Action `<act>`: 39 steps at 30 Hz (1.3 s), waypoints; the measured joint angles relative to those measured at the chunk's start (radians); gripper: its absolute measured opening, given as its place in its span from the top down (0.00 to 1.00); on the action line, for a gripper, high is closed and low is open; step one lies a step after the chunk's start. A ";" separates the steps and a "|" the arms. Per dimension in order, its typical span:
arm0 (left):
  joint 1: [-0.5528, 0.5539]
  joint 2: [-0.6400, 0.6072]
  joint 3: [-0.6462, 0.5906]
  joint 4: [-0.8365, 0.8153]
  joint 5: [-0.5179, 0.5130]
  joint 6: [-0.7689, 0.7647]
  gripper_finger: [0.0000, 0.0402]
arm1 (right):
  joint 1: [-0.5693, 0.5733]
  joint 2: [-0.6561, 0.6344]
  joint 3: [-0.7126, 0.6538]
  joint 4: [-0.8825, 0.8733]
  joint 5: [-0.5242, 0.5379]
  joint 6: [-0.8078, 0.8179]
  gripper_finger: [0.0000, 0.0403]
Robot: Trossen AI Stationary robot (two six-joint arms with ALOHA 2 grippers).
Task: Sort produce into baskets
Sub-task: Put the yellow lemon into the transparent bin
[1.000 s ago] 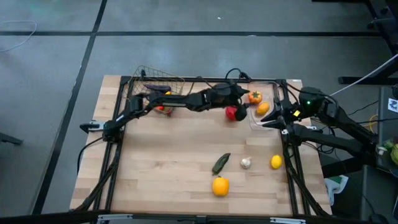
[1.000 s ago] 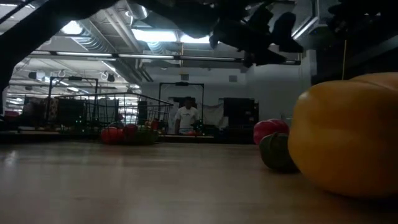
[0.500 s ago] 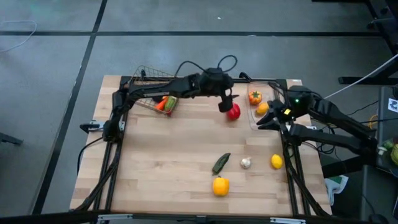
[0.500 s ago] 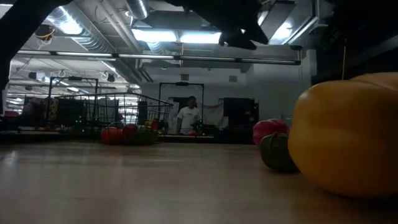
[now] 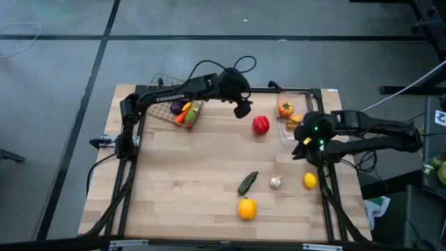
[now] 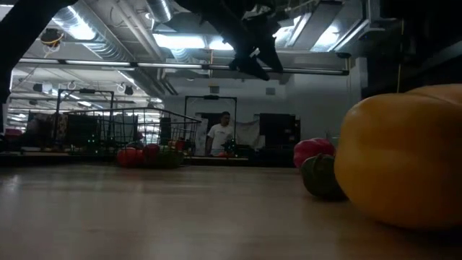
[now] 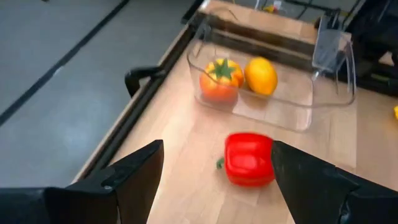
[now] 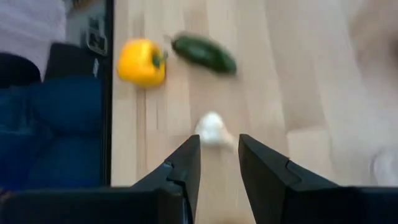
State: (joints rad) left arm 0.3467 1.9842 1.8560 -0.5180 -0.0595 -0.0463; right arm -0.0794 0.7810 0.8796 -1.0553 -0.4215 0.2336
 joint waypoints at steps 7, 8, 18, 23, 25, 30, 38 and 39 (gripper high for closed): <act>-0.015 0.000 -0.014 0.006 0.002 0.018 0.27 | 0.170 0.078 0.008 -0.083 -0.009 0.203 0.73; -0.019 0.000 -0.014 0.010 0.002 0.022 0.27 | 0.184 0.088 0.008 -0.084 -0.009 0.222 0.73; -0.048 0.001 -0.014 0.014 0.002 0.068 0.27 | 0.211 0.207 0.008 -0.100 -0.091 0.363 0.70; -0.053 0.001 -0.014 0.014 0.002 0.071 0.27 | 0.211 0.284 0.008 -0.209 -0.112 0.365 0.56; -0.053 0.001 -0.014 0.014 0.002 0.072 0.27 | 0.211 0.317 0.008 -0.273 -0.110 0.365 0.48; -0.052 0.002 -0.014 0.013 0.002 0.072 0.27 | 0.211 0.393 0.008 -0.381 -0.068 0.417 0.32; -0.052 0.002 -0.014 0.011 0.002 0.072 0.27 | 0.211 0.436 0.008 -0.378 0.043 0.530 0.22; -0.052 0.002 -0.014 0.005 0.002 0.072 0.27 | 0.211 0.436 0.008 -0.379 0.067 0.550 0.22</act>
State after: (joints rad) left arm 0.2943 1.9862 1.8416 -0.5127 -0.0578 0.0260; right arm 0.1314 1.2167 0.8875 -1.4345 -0.3546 0.7833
